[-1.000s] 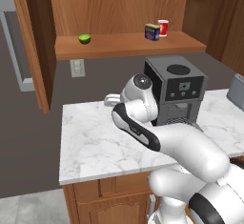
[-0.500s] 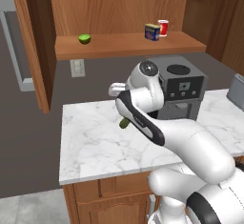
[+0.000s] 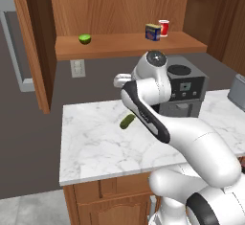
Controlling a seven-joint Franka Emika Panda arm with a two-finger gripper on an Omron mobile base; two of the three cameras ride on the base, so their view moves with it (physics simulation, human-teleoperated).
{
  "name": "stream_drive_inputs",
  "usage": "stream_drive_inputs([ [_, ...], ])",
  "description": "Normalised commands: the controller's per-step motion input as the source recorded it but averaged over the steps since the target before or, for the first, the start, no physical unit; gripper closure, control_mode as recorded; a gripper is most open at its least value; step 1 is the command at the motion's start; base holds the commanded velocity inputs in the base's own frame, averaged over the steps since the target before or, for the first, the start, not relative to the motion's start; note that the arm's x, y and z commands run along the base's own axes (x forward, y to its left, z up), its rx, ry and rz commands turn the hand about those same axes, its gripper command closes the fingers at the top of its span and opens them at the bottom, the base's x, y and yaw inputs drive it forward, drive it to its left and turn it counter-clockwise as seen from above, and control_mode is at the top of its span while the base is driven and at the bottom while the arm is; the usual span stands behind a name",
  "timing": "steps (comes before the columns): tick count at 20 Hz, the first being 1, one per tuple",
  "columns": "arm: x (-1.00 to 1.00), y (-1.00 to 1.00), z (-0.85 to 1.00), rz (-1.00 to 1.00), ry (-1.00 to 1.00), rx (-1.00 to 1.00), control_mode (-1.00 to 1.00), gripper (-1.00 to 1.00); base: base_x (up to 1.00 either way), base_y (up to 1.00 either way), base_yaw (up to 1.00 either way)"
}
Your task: Pick the cans from the counter and place them in their designated side in the cabinet.
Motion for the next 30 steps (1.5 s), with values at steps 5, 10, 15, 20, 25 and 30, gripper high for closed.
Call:
stream_drive_inputs([
  [5,-0.08,-0.21,0.39,0.0,-0.04,-0.02,-1.0,1.0,0.0,0.0,0.0],
  [10,-0.08,-0.2,0.38,0.01,-0.04,-0.01,-1.0,1.0,0.0,0.0,0.0],
  [15,-0.07,-0.18,0.34,0.0,-0.04,0.0,-1.0,1.0,0.0,0.0,0.0],
  [20,-0.1,-0.17,0.37,0.0,-0.05,-0.01,-1.0,1.0,0.0,0.0,0.0],
  [25,-0.14,-0.18,0.38,0.01,-0.06,-0.01,-1.0,1.0,0.0,0.0,0.0],
  [30,-0.13,-0.15,0.31,0.0,-0.07,-0.01,-1.0,1.0,0.0,0.0,0.0],
])
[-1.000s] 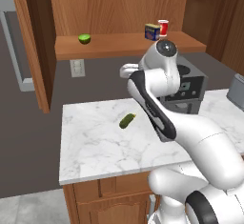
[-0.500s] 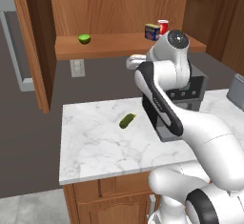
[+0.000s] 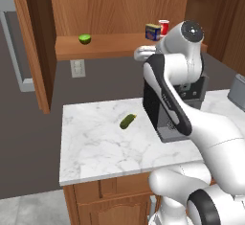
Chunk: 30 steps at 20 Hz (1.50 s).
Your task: Pick the cans from the counter and place them in their designated side in the cabinet.
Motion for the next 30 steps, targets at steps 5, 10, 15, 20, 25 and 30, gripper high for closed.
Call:
stream_drive_inputs([
  [5,-0.02,-0.11,0.18,0.01,-0.07,-0.01,-1.0,1.0,0.0,0.0,0.0],
  [10,0.07,-0.11,0.05,0.02,-0.06,-0.01,-1.0,1.0,0.0,0.0,0.0],
  [15,0.13,-0.13,0.07,0.02,-0.05,0.0,-1.0,1.0,0.0,0.0,0.0],
  [20,0.1,-0.11,0.18,0.02,-0.03,-0.01,-1.0,1.0,0.0,0.0,0.0],
  [25,0.12,-0.08,0.2,0.02,-0.03,-0.03,-1.0,1.0,0.0,0.0,0.0],
  [30,0.19,-0.05,0.12,0.02,-0.04,-0.03,-1.0,1.0,0.0,0.0,0.0],
])
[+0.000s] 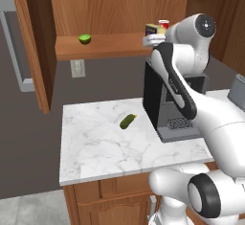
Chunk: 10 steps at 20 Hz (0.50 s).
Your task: Pick the cans from the counter and place them in their designated side in the cabinet.
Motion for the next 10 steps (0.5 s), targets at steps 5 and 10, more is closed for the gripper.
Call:
stream_drive_inputs([
  [5,0.2,-0.06,0.07,0.02,-0.05,-0.04,-1.0,1.0,0.0,0.0,0.0],
  [10,0.19,-0.07,0.1,0.01,-0.05,-0.03,-1.0,1.0,0.0,0.0,0.0],
])
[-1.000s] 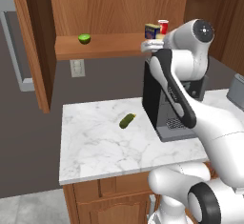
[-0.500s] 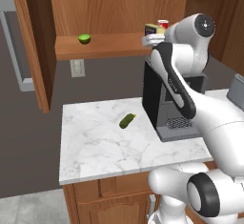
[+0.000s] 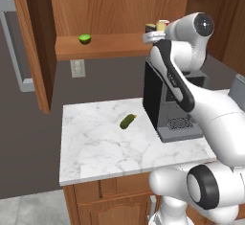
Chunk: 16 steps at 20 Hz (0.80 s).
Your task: Pick the cans from the counter and place them in their designated side in the cabinet.
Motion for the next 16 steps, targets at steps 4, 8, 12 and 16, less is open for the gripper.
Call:
stream_drive_inputs([
  [4,0.19,-0.06,0.07,0.02,-0.03,-0.03,-1.0,1.0,0.0,0.0,0.0],
  [8,0.2,-0.03,0.05,0.01,0.0,-0.03,-1.0,1.0,0.0,0.0,0.0],
  [12,0.24,0.0,0.0,0.01,0.0,-0.03,-1.0,1.0,0.0,0.0,0.0],
  [16,0.23,-0.01,0.03,0.01,0.0,-0.02,-1.0,1.0,0.0,0.0,0.0],
])
